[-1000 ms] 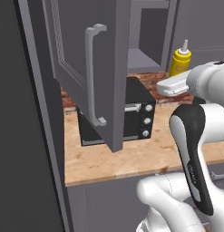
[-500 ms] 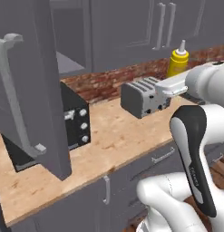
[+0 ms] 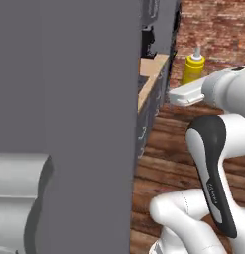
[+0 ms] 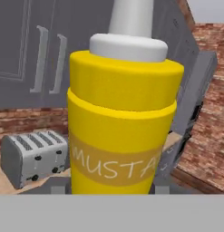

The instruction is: Move the mustard and shaker from the cabinet to the dining counter.

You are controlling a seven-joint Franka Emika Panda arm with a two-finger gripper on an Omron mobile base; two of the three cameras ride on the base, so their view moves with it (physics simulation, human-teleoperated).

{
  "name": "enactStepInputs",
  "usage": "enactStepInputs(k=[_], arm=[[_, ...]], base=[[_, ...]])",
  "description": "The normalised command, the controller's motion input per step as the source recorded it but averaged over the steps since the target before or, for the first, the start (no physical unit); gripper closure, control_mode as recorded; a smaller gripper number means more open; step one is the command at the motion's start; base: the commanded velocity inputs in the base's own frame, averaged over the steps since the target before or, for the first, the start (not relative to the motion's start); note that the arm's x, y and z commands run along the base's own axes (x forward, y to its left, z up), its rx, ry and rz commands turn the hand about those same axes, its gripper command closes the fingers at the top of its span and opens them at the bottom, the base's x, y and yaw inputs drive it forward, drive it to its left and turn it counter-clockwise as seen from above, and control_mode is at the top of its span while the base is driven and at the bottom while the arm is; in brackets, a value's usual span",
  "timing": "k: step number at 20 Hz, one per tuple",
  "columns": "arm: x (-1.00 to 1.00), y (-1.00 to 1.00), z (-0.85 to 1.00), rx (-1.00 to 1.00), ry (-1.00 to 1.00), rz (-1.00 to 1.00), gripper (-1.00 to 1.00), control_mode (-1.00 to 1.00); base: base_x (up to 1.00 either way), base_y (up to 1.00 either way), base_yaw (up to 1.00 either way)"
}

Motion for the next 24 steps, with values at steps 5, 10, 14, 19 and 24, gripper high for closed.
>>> enactStepInputs(k=[5, 10, 14, 19, 24], arm=[[0.0, 0.0, 0.0, 0.0, 0.0, 0.0, 1.0, 1.0], [0.0, 0.0, 0.0, 0.0, 0.0, 0.0, 1.0, 1.0], [0.0, 0.0, 0.0, 0.0, 0.0, 0.0, 1.0, 1.0], [0.0, 0.0, 0.0, 0.0, 0.0, 0.0, 1.0, 1.0], [0.0, 0.0, 0.0, 0.0, 0.0, 0.0, 1.0, 1.0]], base=[[0.0, -0.08, -0.98], [0.0, -0.17, -0.96], [0.0, -0.25, -0.92], [0.06, -0.24, -0.85], [0.22, 0.13, -0.65]])
